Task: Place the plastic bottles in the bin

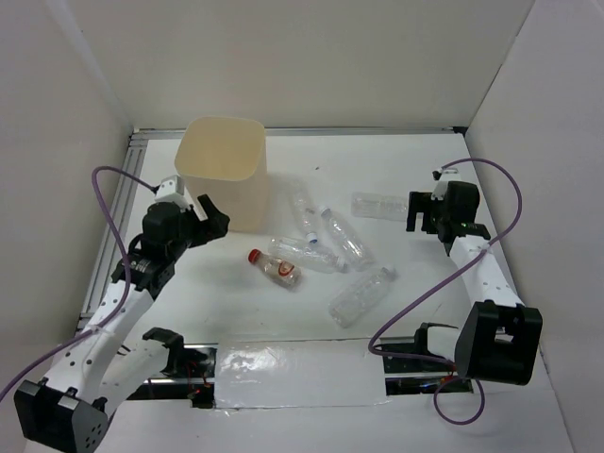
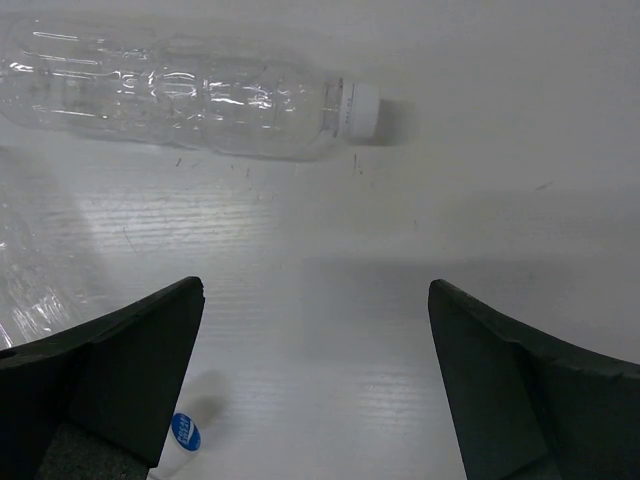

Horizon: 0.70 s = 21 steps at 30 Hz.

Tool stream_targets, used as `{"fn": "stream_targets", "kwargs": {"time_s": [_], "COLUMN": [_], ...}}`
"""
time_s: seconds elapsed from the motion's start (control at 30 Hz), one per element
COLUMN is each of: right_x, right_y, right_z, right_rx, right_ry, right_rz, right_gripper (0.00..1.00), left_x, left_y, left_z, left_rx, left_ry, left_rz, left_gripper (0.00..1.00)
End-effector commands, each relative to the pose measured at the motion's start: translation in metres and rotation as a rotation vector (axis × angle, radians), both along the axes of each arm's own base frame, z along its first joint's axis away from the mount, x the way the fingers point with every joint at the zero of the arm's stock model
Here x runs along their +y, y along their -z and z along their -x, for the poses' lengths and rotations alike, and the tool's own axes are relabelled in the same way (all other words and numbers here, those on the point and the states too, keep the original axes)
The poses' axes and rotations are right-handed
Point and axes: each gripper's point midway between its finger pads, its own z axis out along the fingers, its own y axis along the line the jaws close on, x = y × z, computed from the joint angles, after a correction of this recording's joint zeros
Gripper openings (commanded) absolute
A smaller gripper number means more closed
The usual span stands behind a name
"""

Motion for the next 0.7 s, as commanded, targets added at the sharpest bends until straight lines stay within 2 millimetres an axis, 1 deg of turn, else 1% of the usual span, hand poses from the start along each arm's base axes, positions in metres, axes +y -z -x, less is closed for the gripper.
{"fn": "stream_targets", "kwargs": {"time_s": [0.0, 0.03, 0.07, 0.1, 0.13, 0.17, 0.2, 0.23, 0.27, 0.3, 0.33, 0.37, 0.4, 0.43, 0.47, 0.5, 0.53, 0.57, 0.6, 0.63, 0.67], "right_x": [-0.005, 0.000, 0.001, 0.003, 0.006, 0.012, 0.015, 0.014, 0.014, 0.011, 0.011, 0.008, 0.008, 0.008, 0.011, 0.012, 0.014, 0.016, 0.018, 0.018, 0.021], "right_y": [-0.010, -0.008, -0.007, -0.003, -0.001, 0.001, 0.003, -0.001, 0.000, 0.000, -0.003, -0.003, -0.001, -0.001, 0.003, 0.003, 0.007, 0.010, 0.008, 0.008, 0.011], "right_z": [0.000, 0.002, 0.003, 0.007, 0.007, 0.008, 0.013, 0.011, 0.012, 0.013, 0.011, 0.011, 0.011, 0.011, 0.013, 0.014, 0.016, 0.018, 0.015, 0.015, 0.017], "right_rx": [-0.031, -0.023, -0.015, 0.013, 0.028, 0.043, 0.063, 0.054, 0.063, 0.063, 0.055, 0.057, 0.057, 0.054, 0.061, 0.062, 0.068, 0.075, 0.060, 0.059, 0.066], "right_ry": [0.001, -0.028, -0.066, -0.104, -0.151, -0.219, -0.248, -0.255, -0.256, -0.245, -0.245, -0.236, -0.236, -0.238, -0.249, -0.240, -0.248, -0.255, -0.266, -0.266, -0.274], "right_rz": [0.029, 0.022, 0.046, 0.055, 0.068, 0.073, 0.072, 0.083, 0.080, 0.080, 0.082, 0.090, 0.090, 0.080, 0.067, 0.057, 0.047, 0.038, 0.032, 0.032, 0.022], "right_gripper": [1.00, 1.00, 1.00, 1.00, 1.00, 1.00, 1.00, 1.00, 1.00, 1.00, 1.00, 1.00, 1.00, 0.98, 0.63, 0.41, 0.30, 0.29, 0.42, 0.55, 0.67], "left_x": [-0.023, -0.027, -0.040, -0.047, -0.054, -0.068, -0.075, -0.083, -0.087, -0.101, -0.105, -0.110, -0.119, -0.111, -0.112, -0.117, -0.115, -0.114, -0.114, -0.123, -0.126], "left_y": [-0.012, -0.010, -0.006, -0.005, -0.001, -0.003, 0.000, 0.003, 0.004, 0.003, 0.006, 0.016, 0.007, 0.022, 0.025, 0.026, 0.033, 0.042, 0.047, 0.057, 0.062], "left_z": [0.012, 0.015, 0.021, 0.021, 0.025, 0.029, 0.031, 0.033, 0.034, 0.042, 0.044, 0.045, 0.045, 0.057, 0.059, 0.059, 0.065, 0.071, 0.071, 0.075, 0.075], "left_rx": [0.013, 0.027, 0.053, 0.067, 0.092, 0.100, 0.112, 0.135, 0.148, 0.168, 0.196, 0.239, 0.246, 0.330, 0.360, 0.395, 0.434, 0.472, 0.492, 0.538, 0.561], "left_ry": [0.062, 0.070, 0.116, 0.129, 0.142, 0.166, 0.174, 0.180, 0.150, 0.174, 0.154, 0.133, 0.086, 0.029, -0.003, -0.090, -0.132, -0.157, -0.188, -0.206, -0.222], "left_rz": [0.079, 0.085, 0.104, 0.115, 0.123, 0.140, 0.143, 0.141, 0.153, 0.155, 0.160, 0.147, 0.181, 0.137, 0.128, 0.163, 0.156, 0.143, 0.152, 0.177, 0.184], "left_gripper": [1.00, 1.00, 1.00, 1.00, 1.00, 1.00, 0.97, 0.95, 0.89, 0.81, 0.67, 0.36, 0.24, 0.23, 0.24, 0.47, 0.63, 0.77, 0.90, 1.00, 1.00]}}
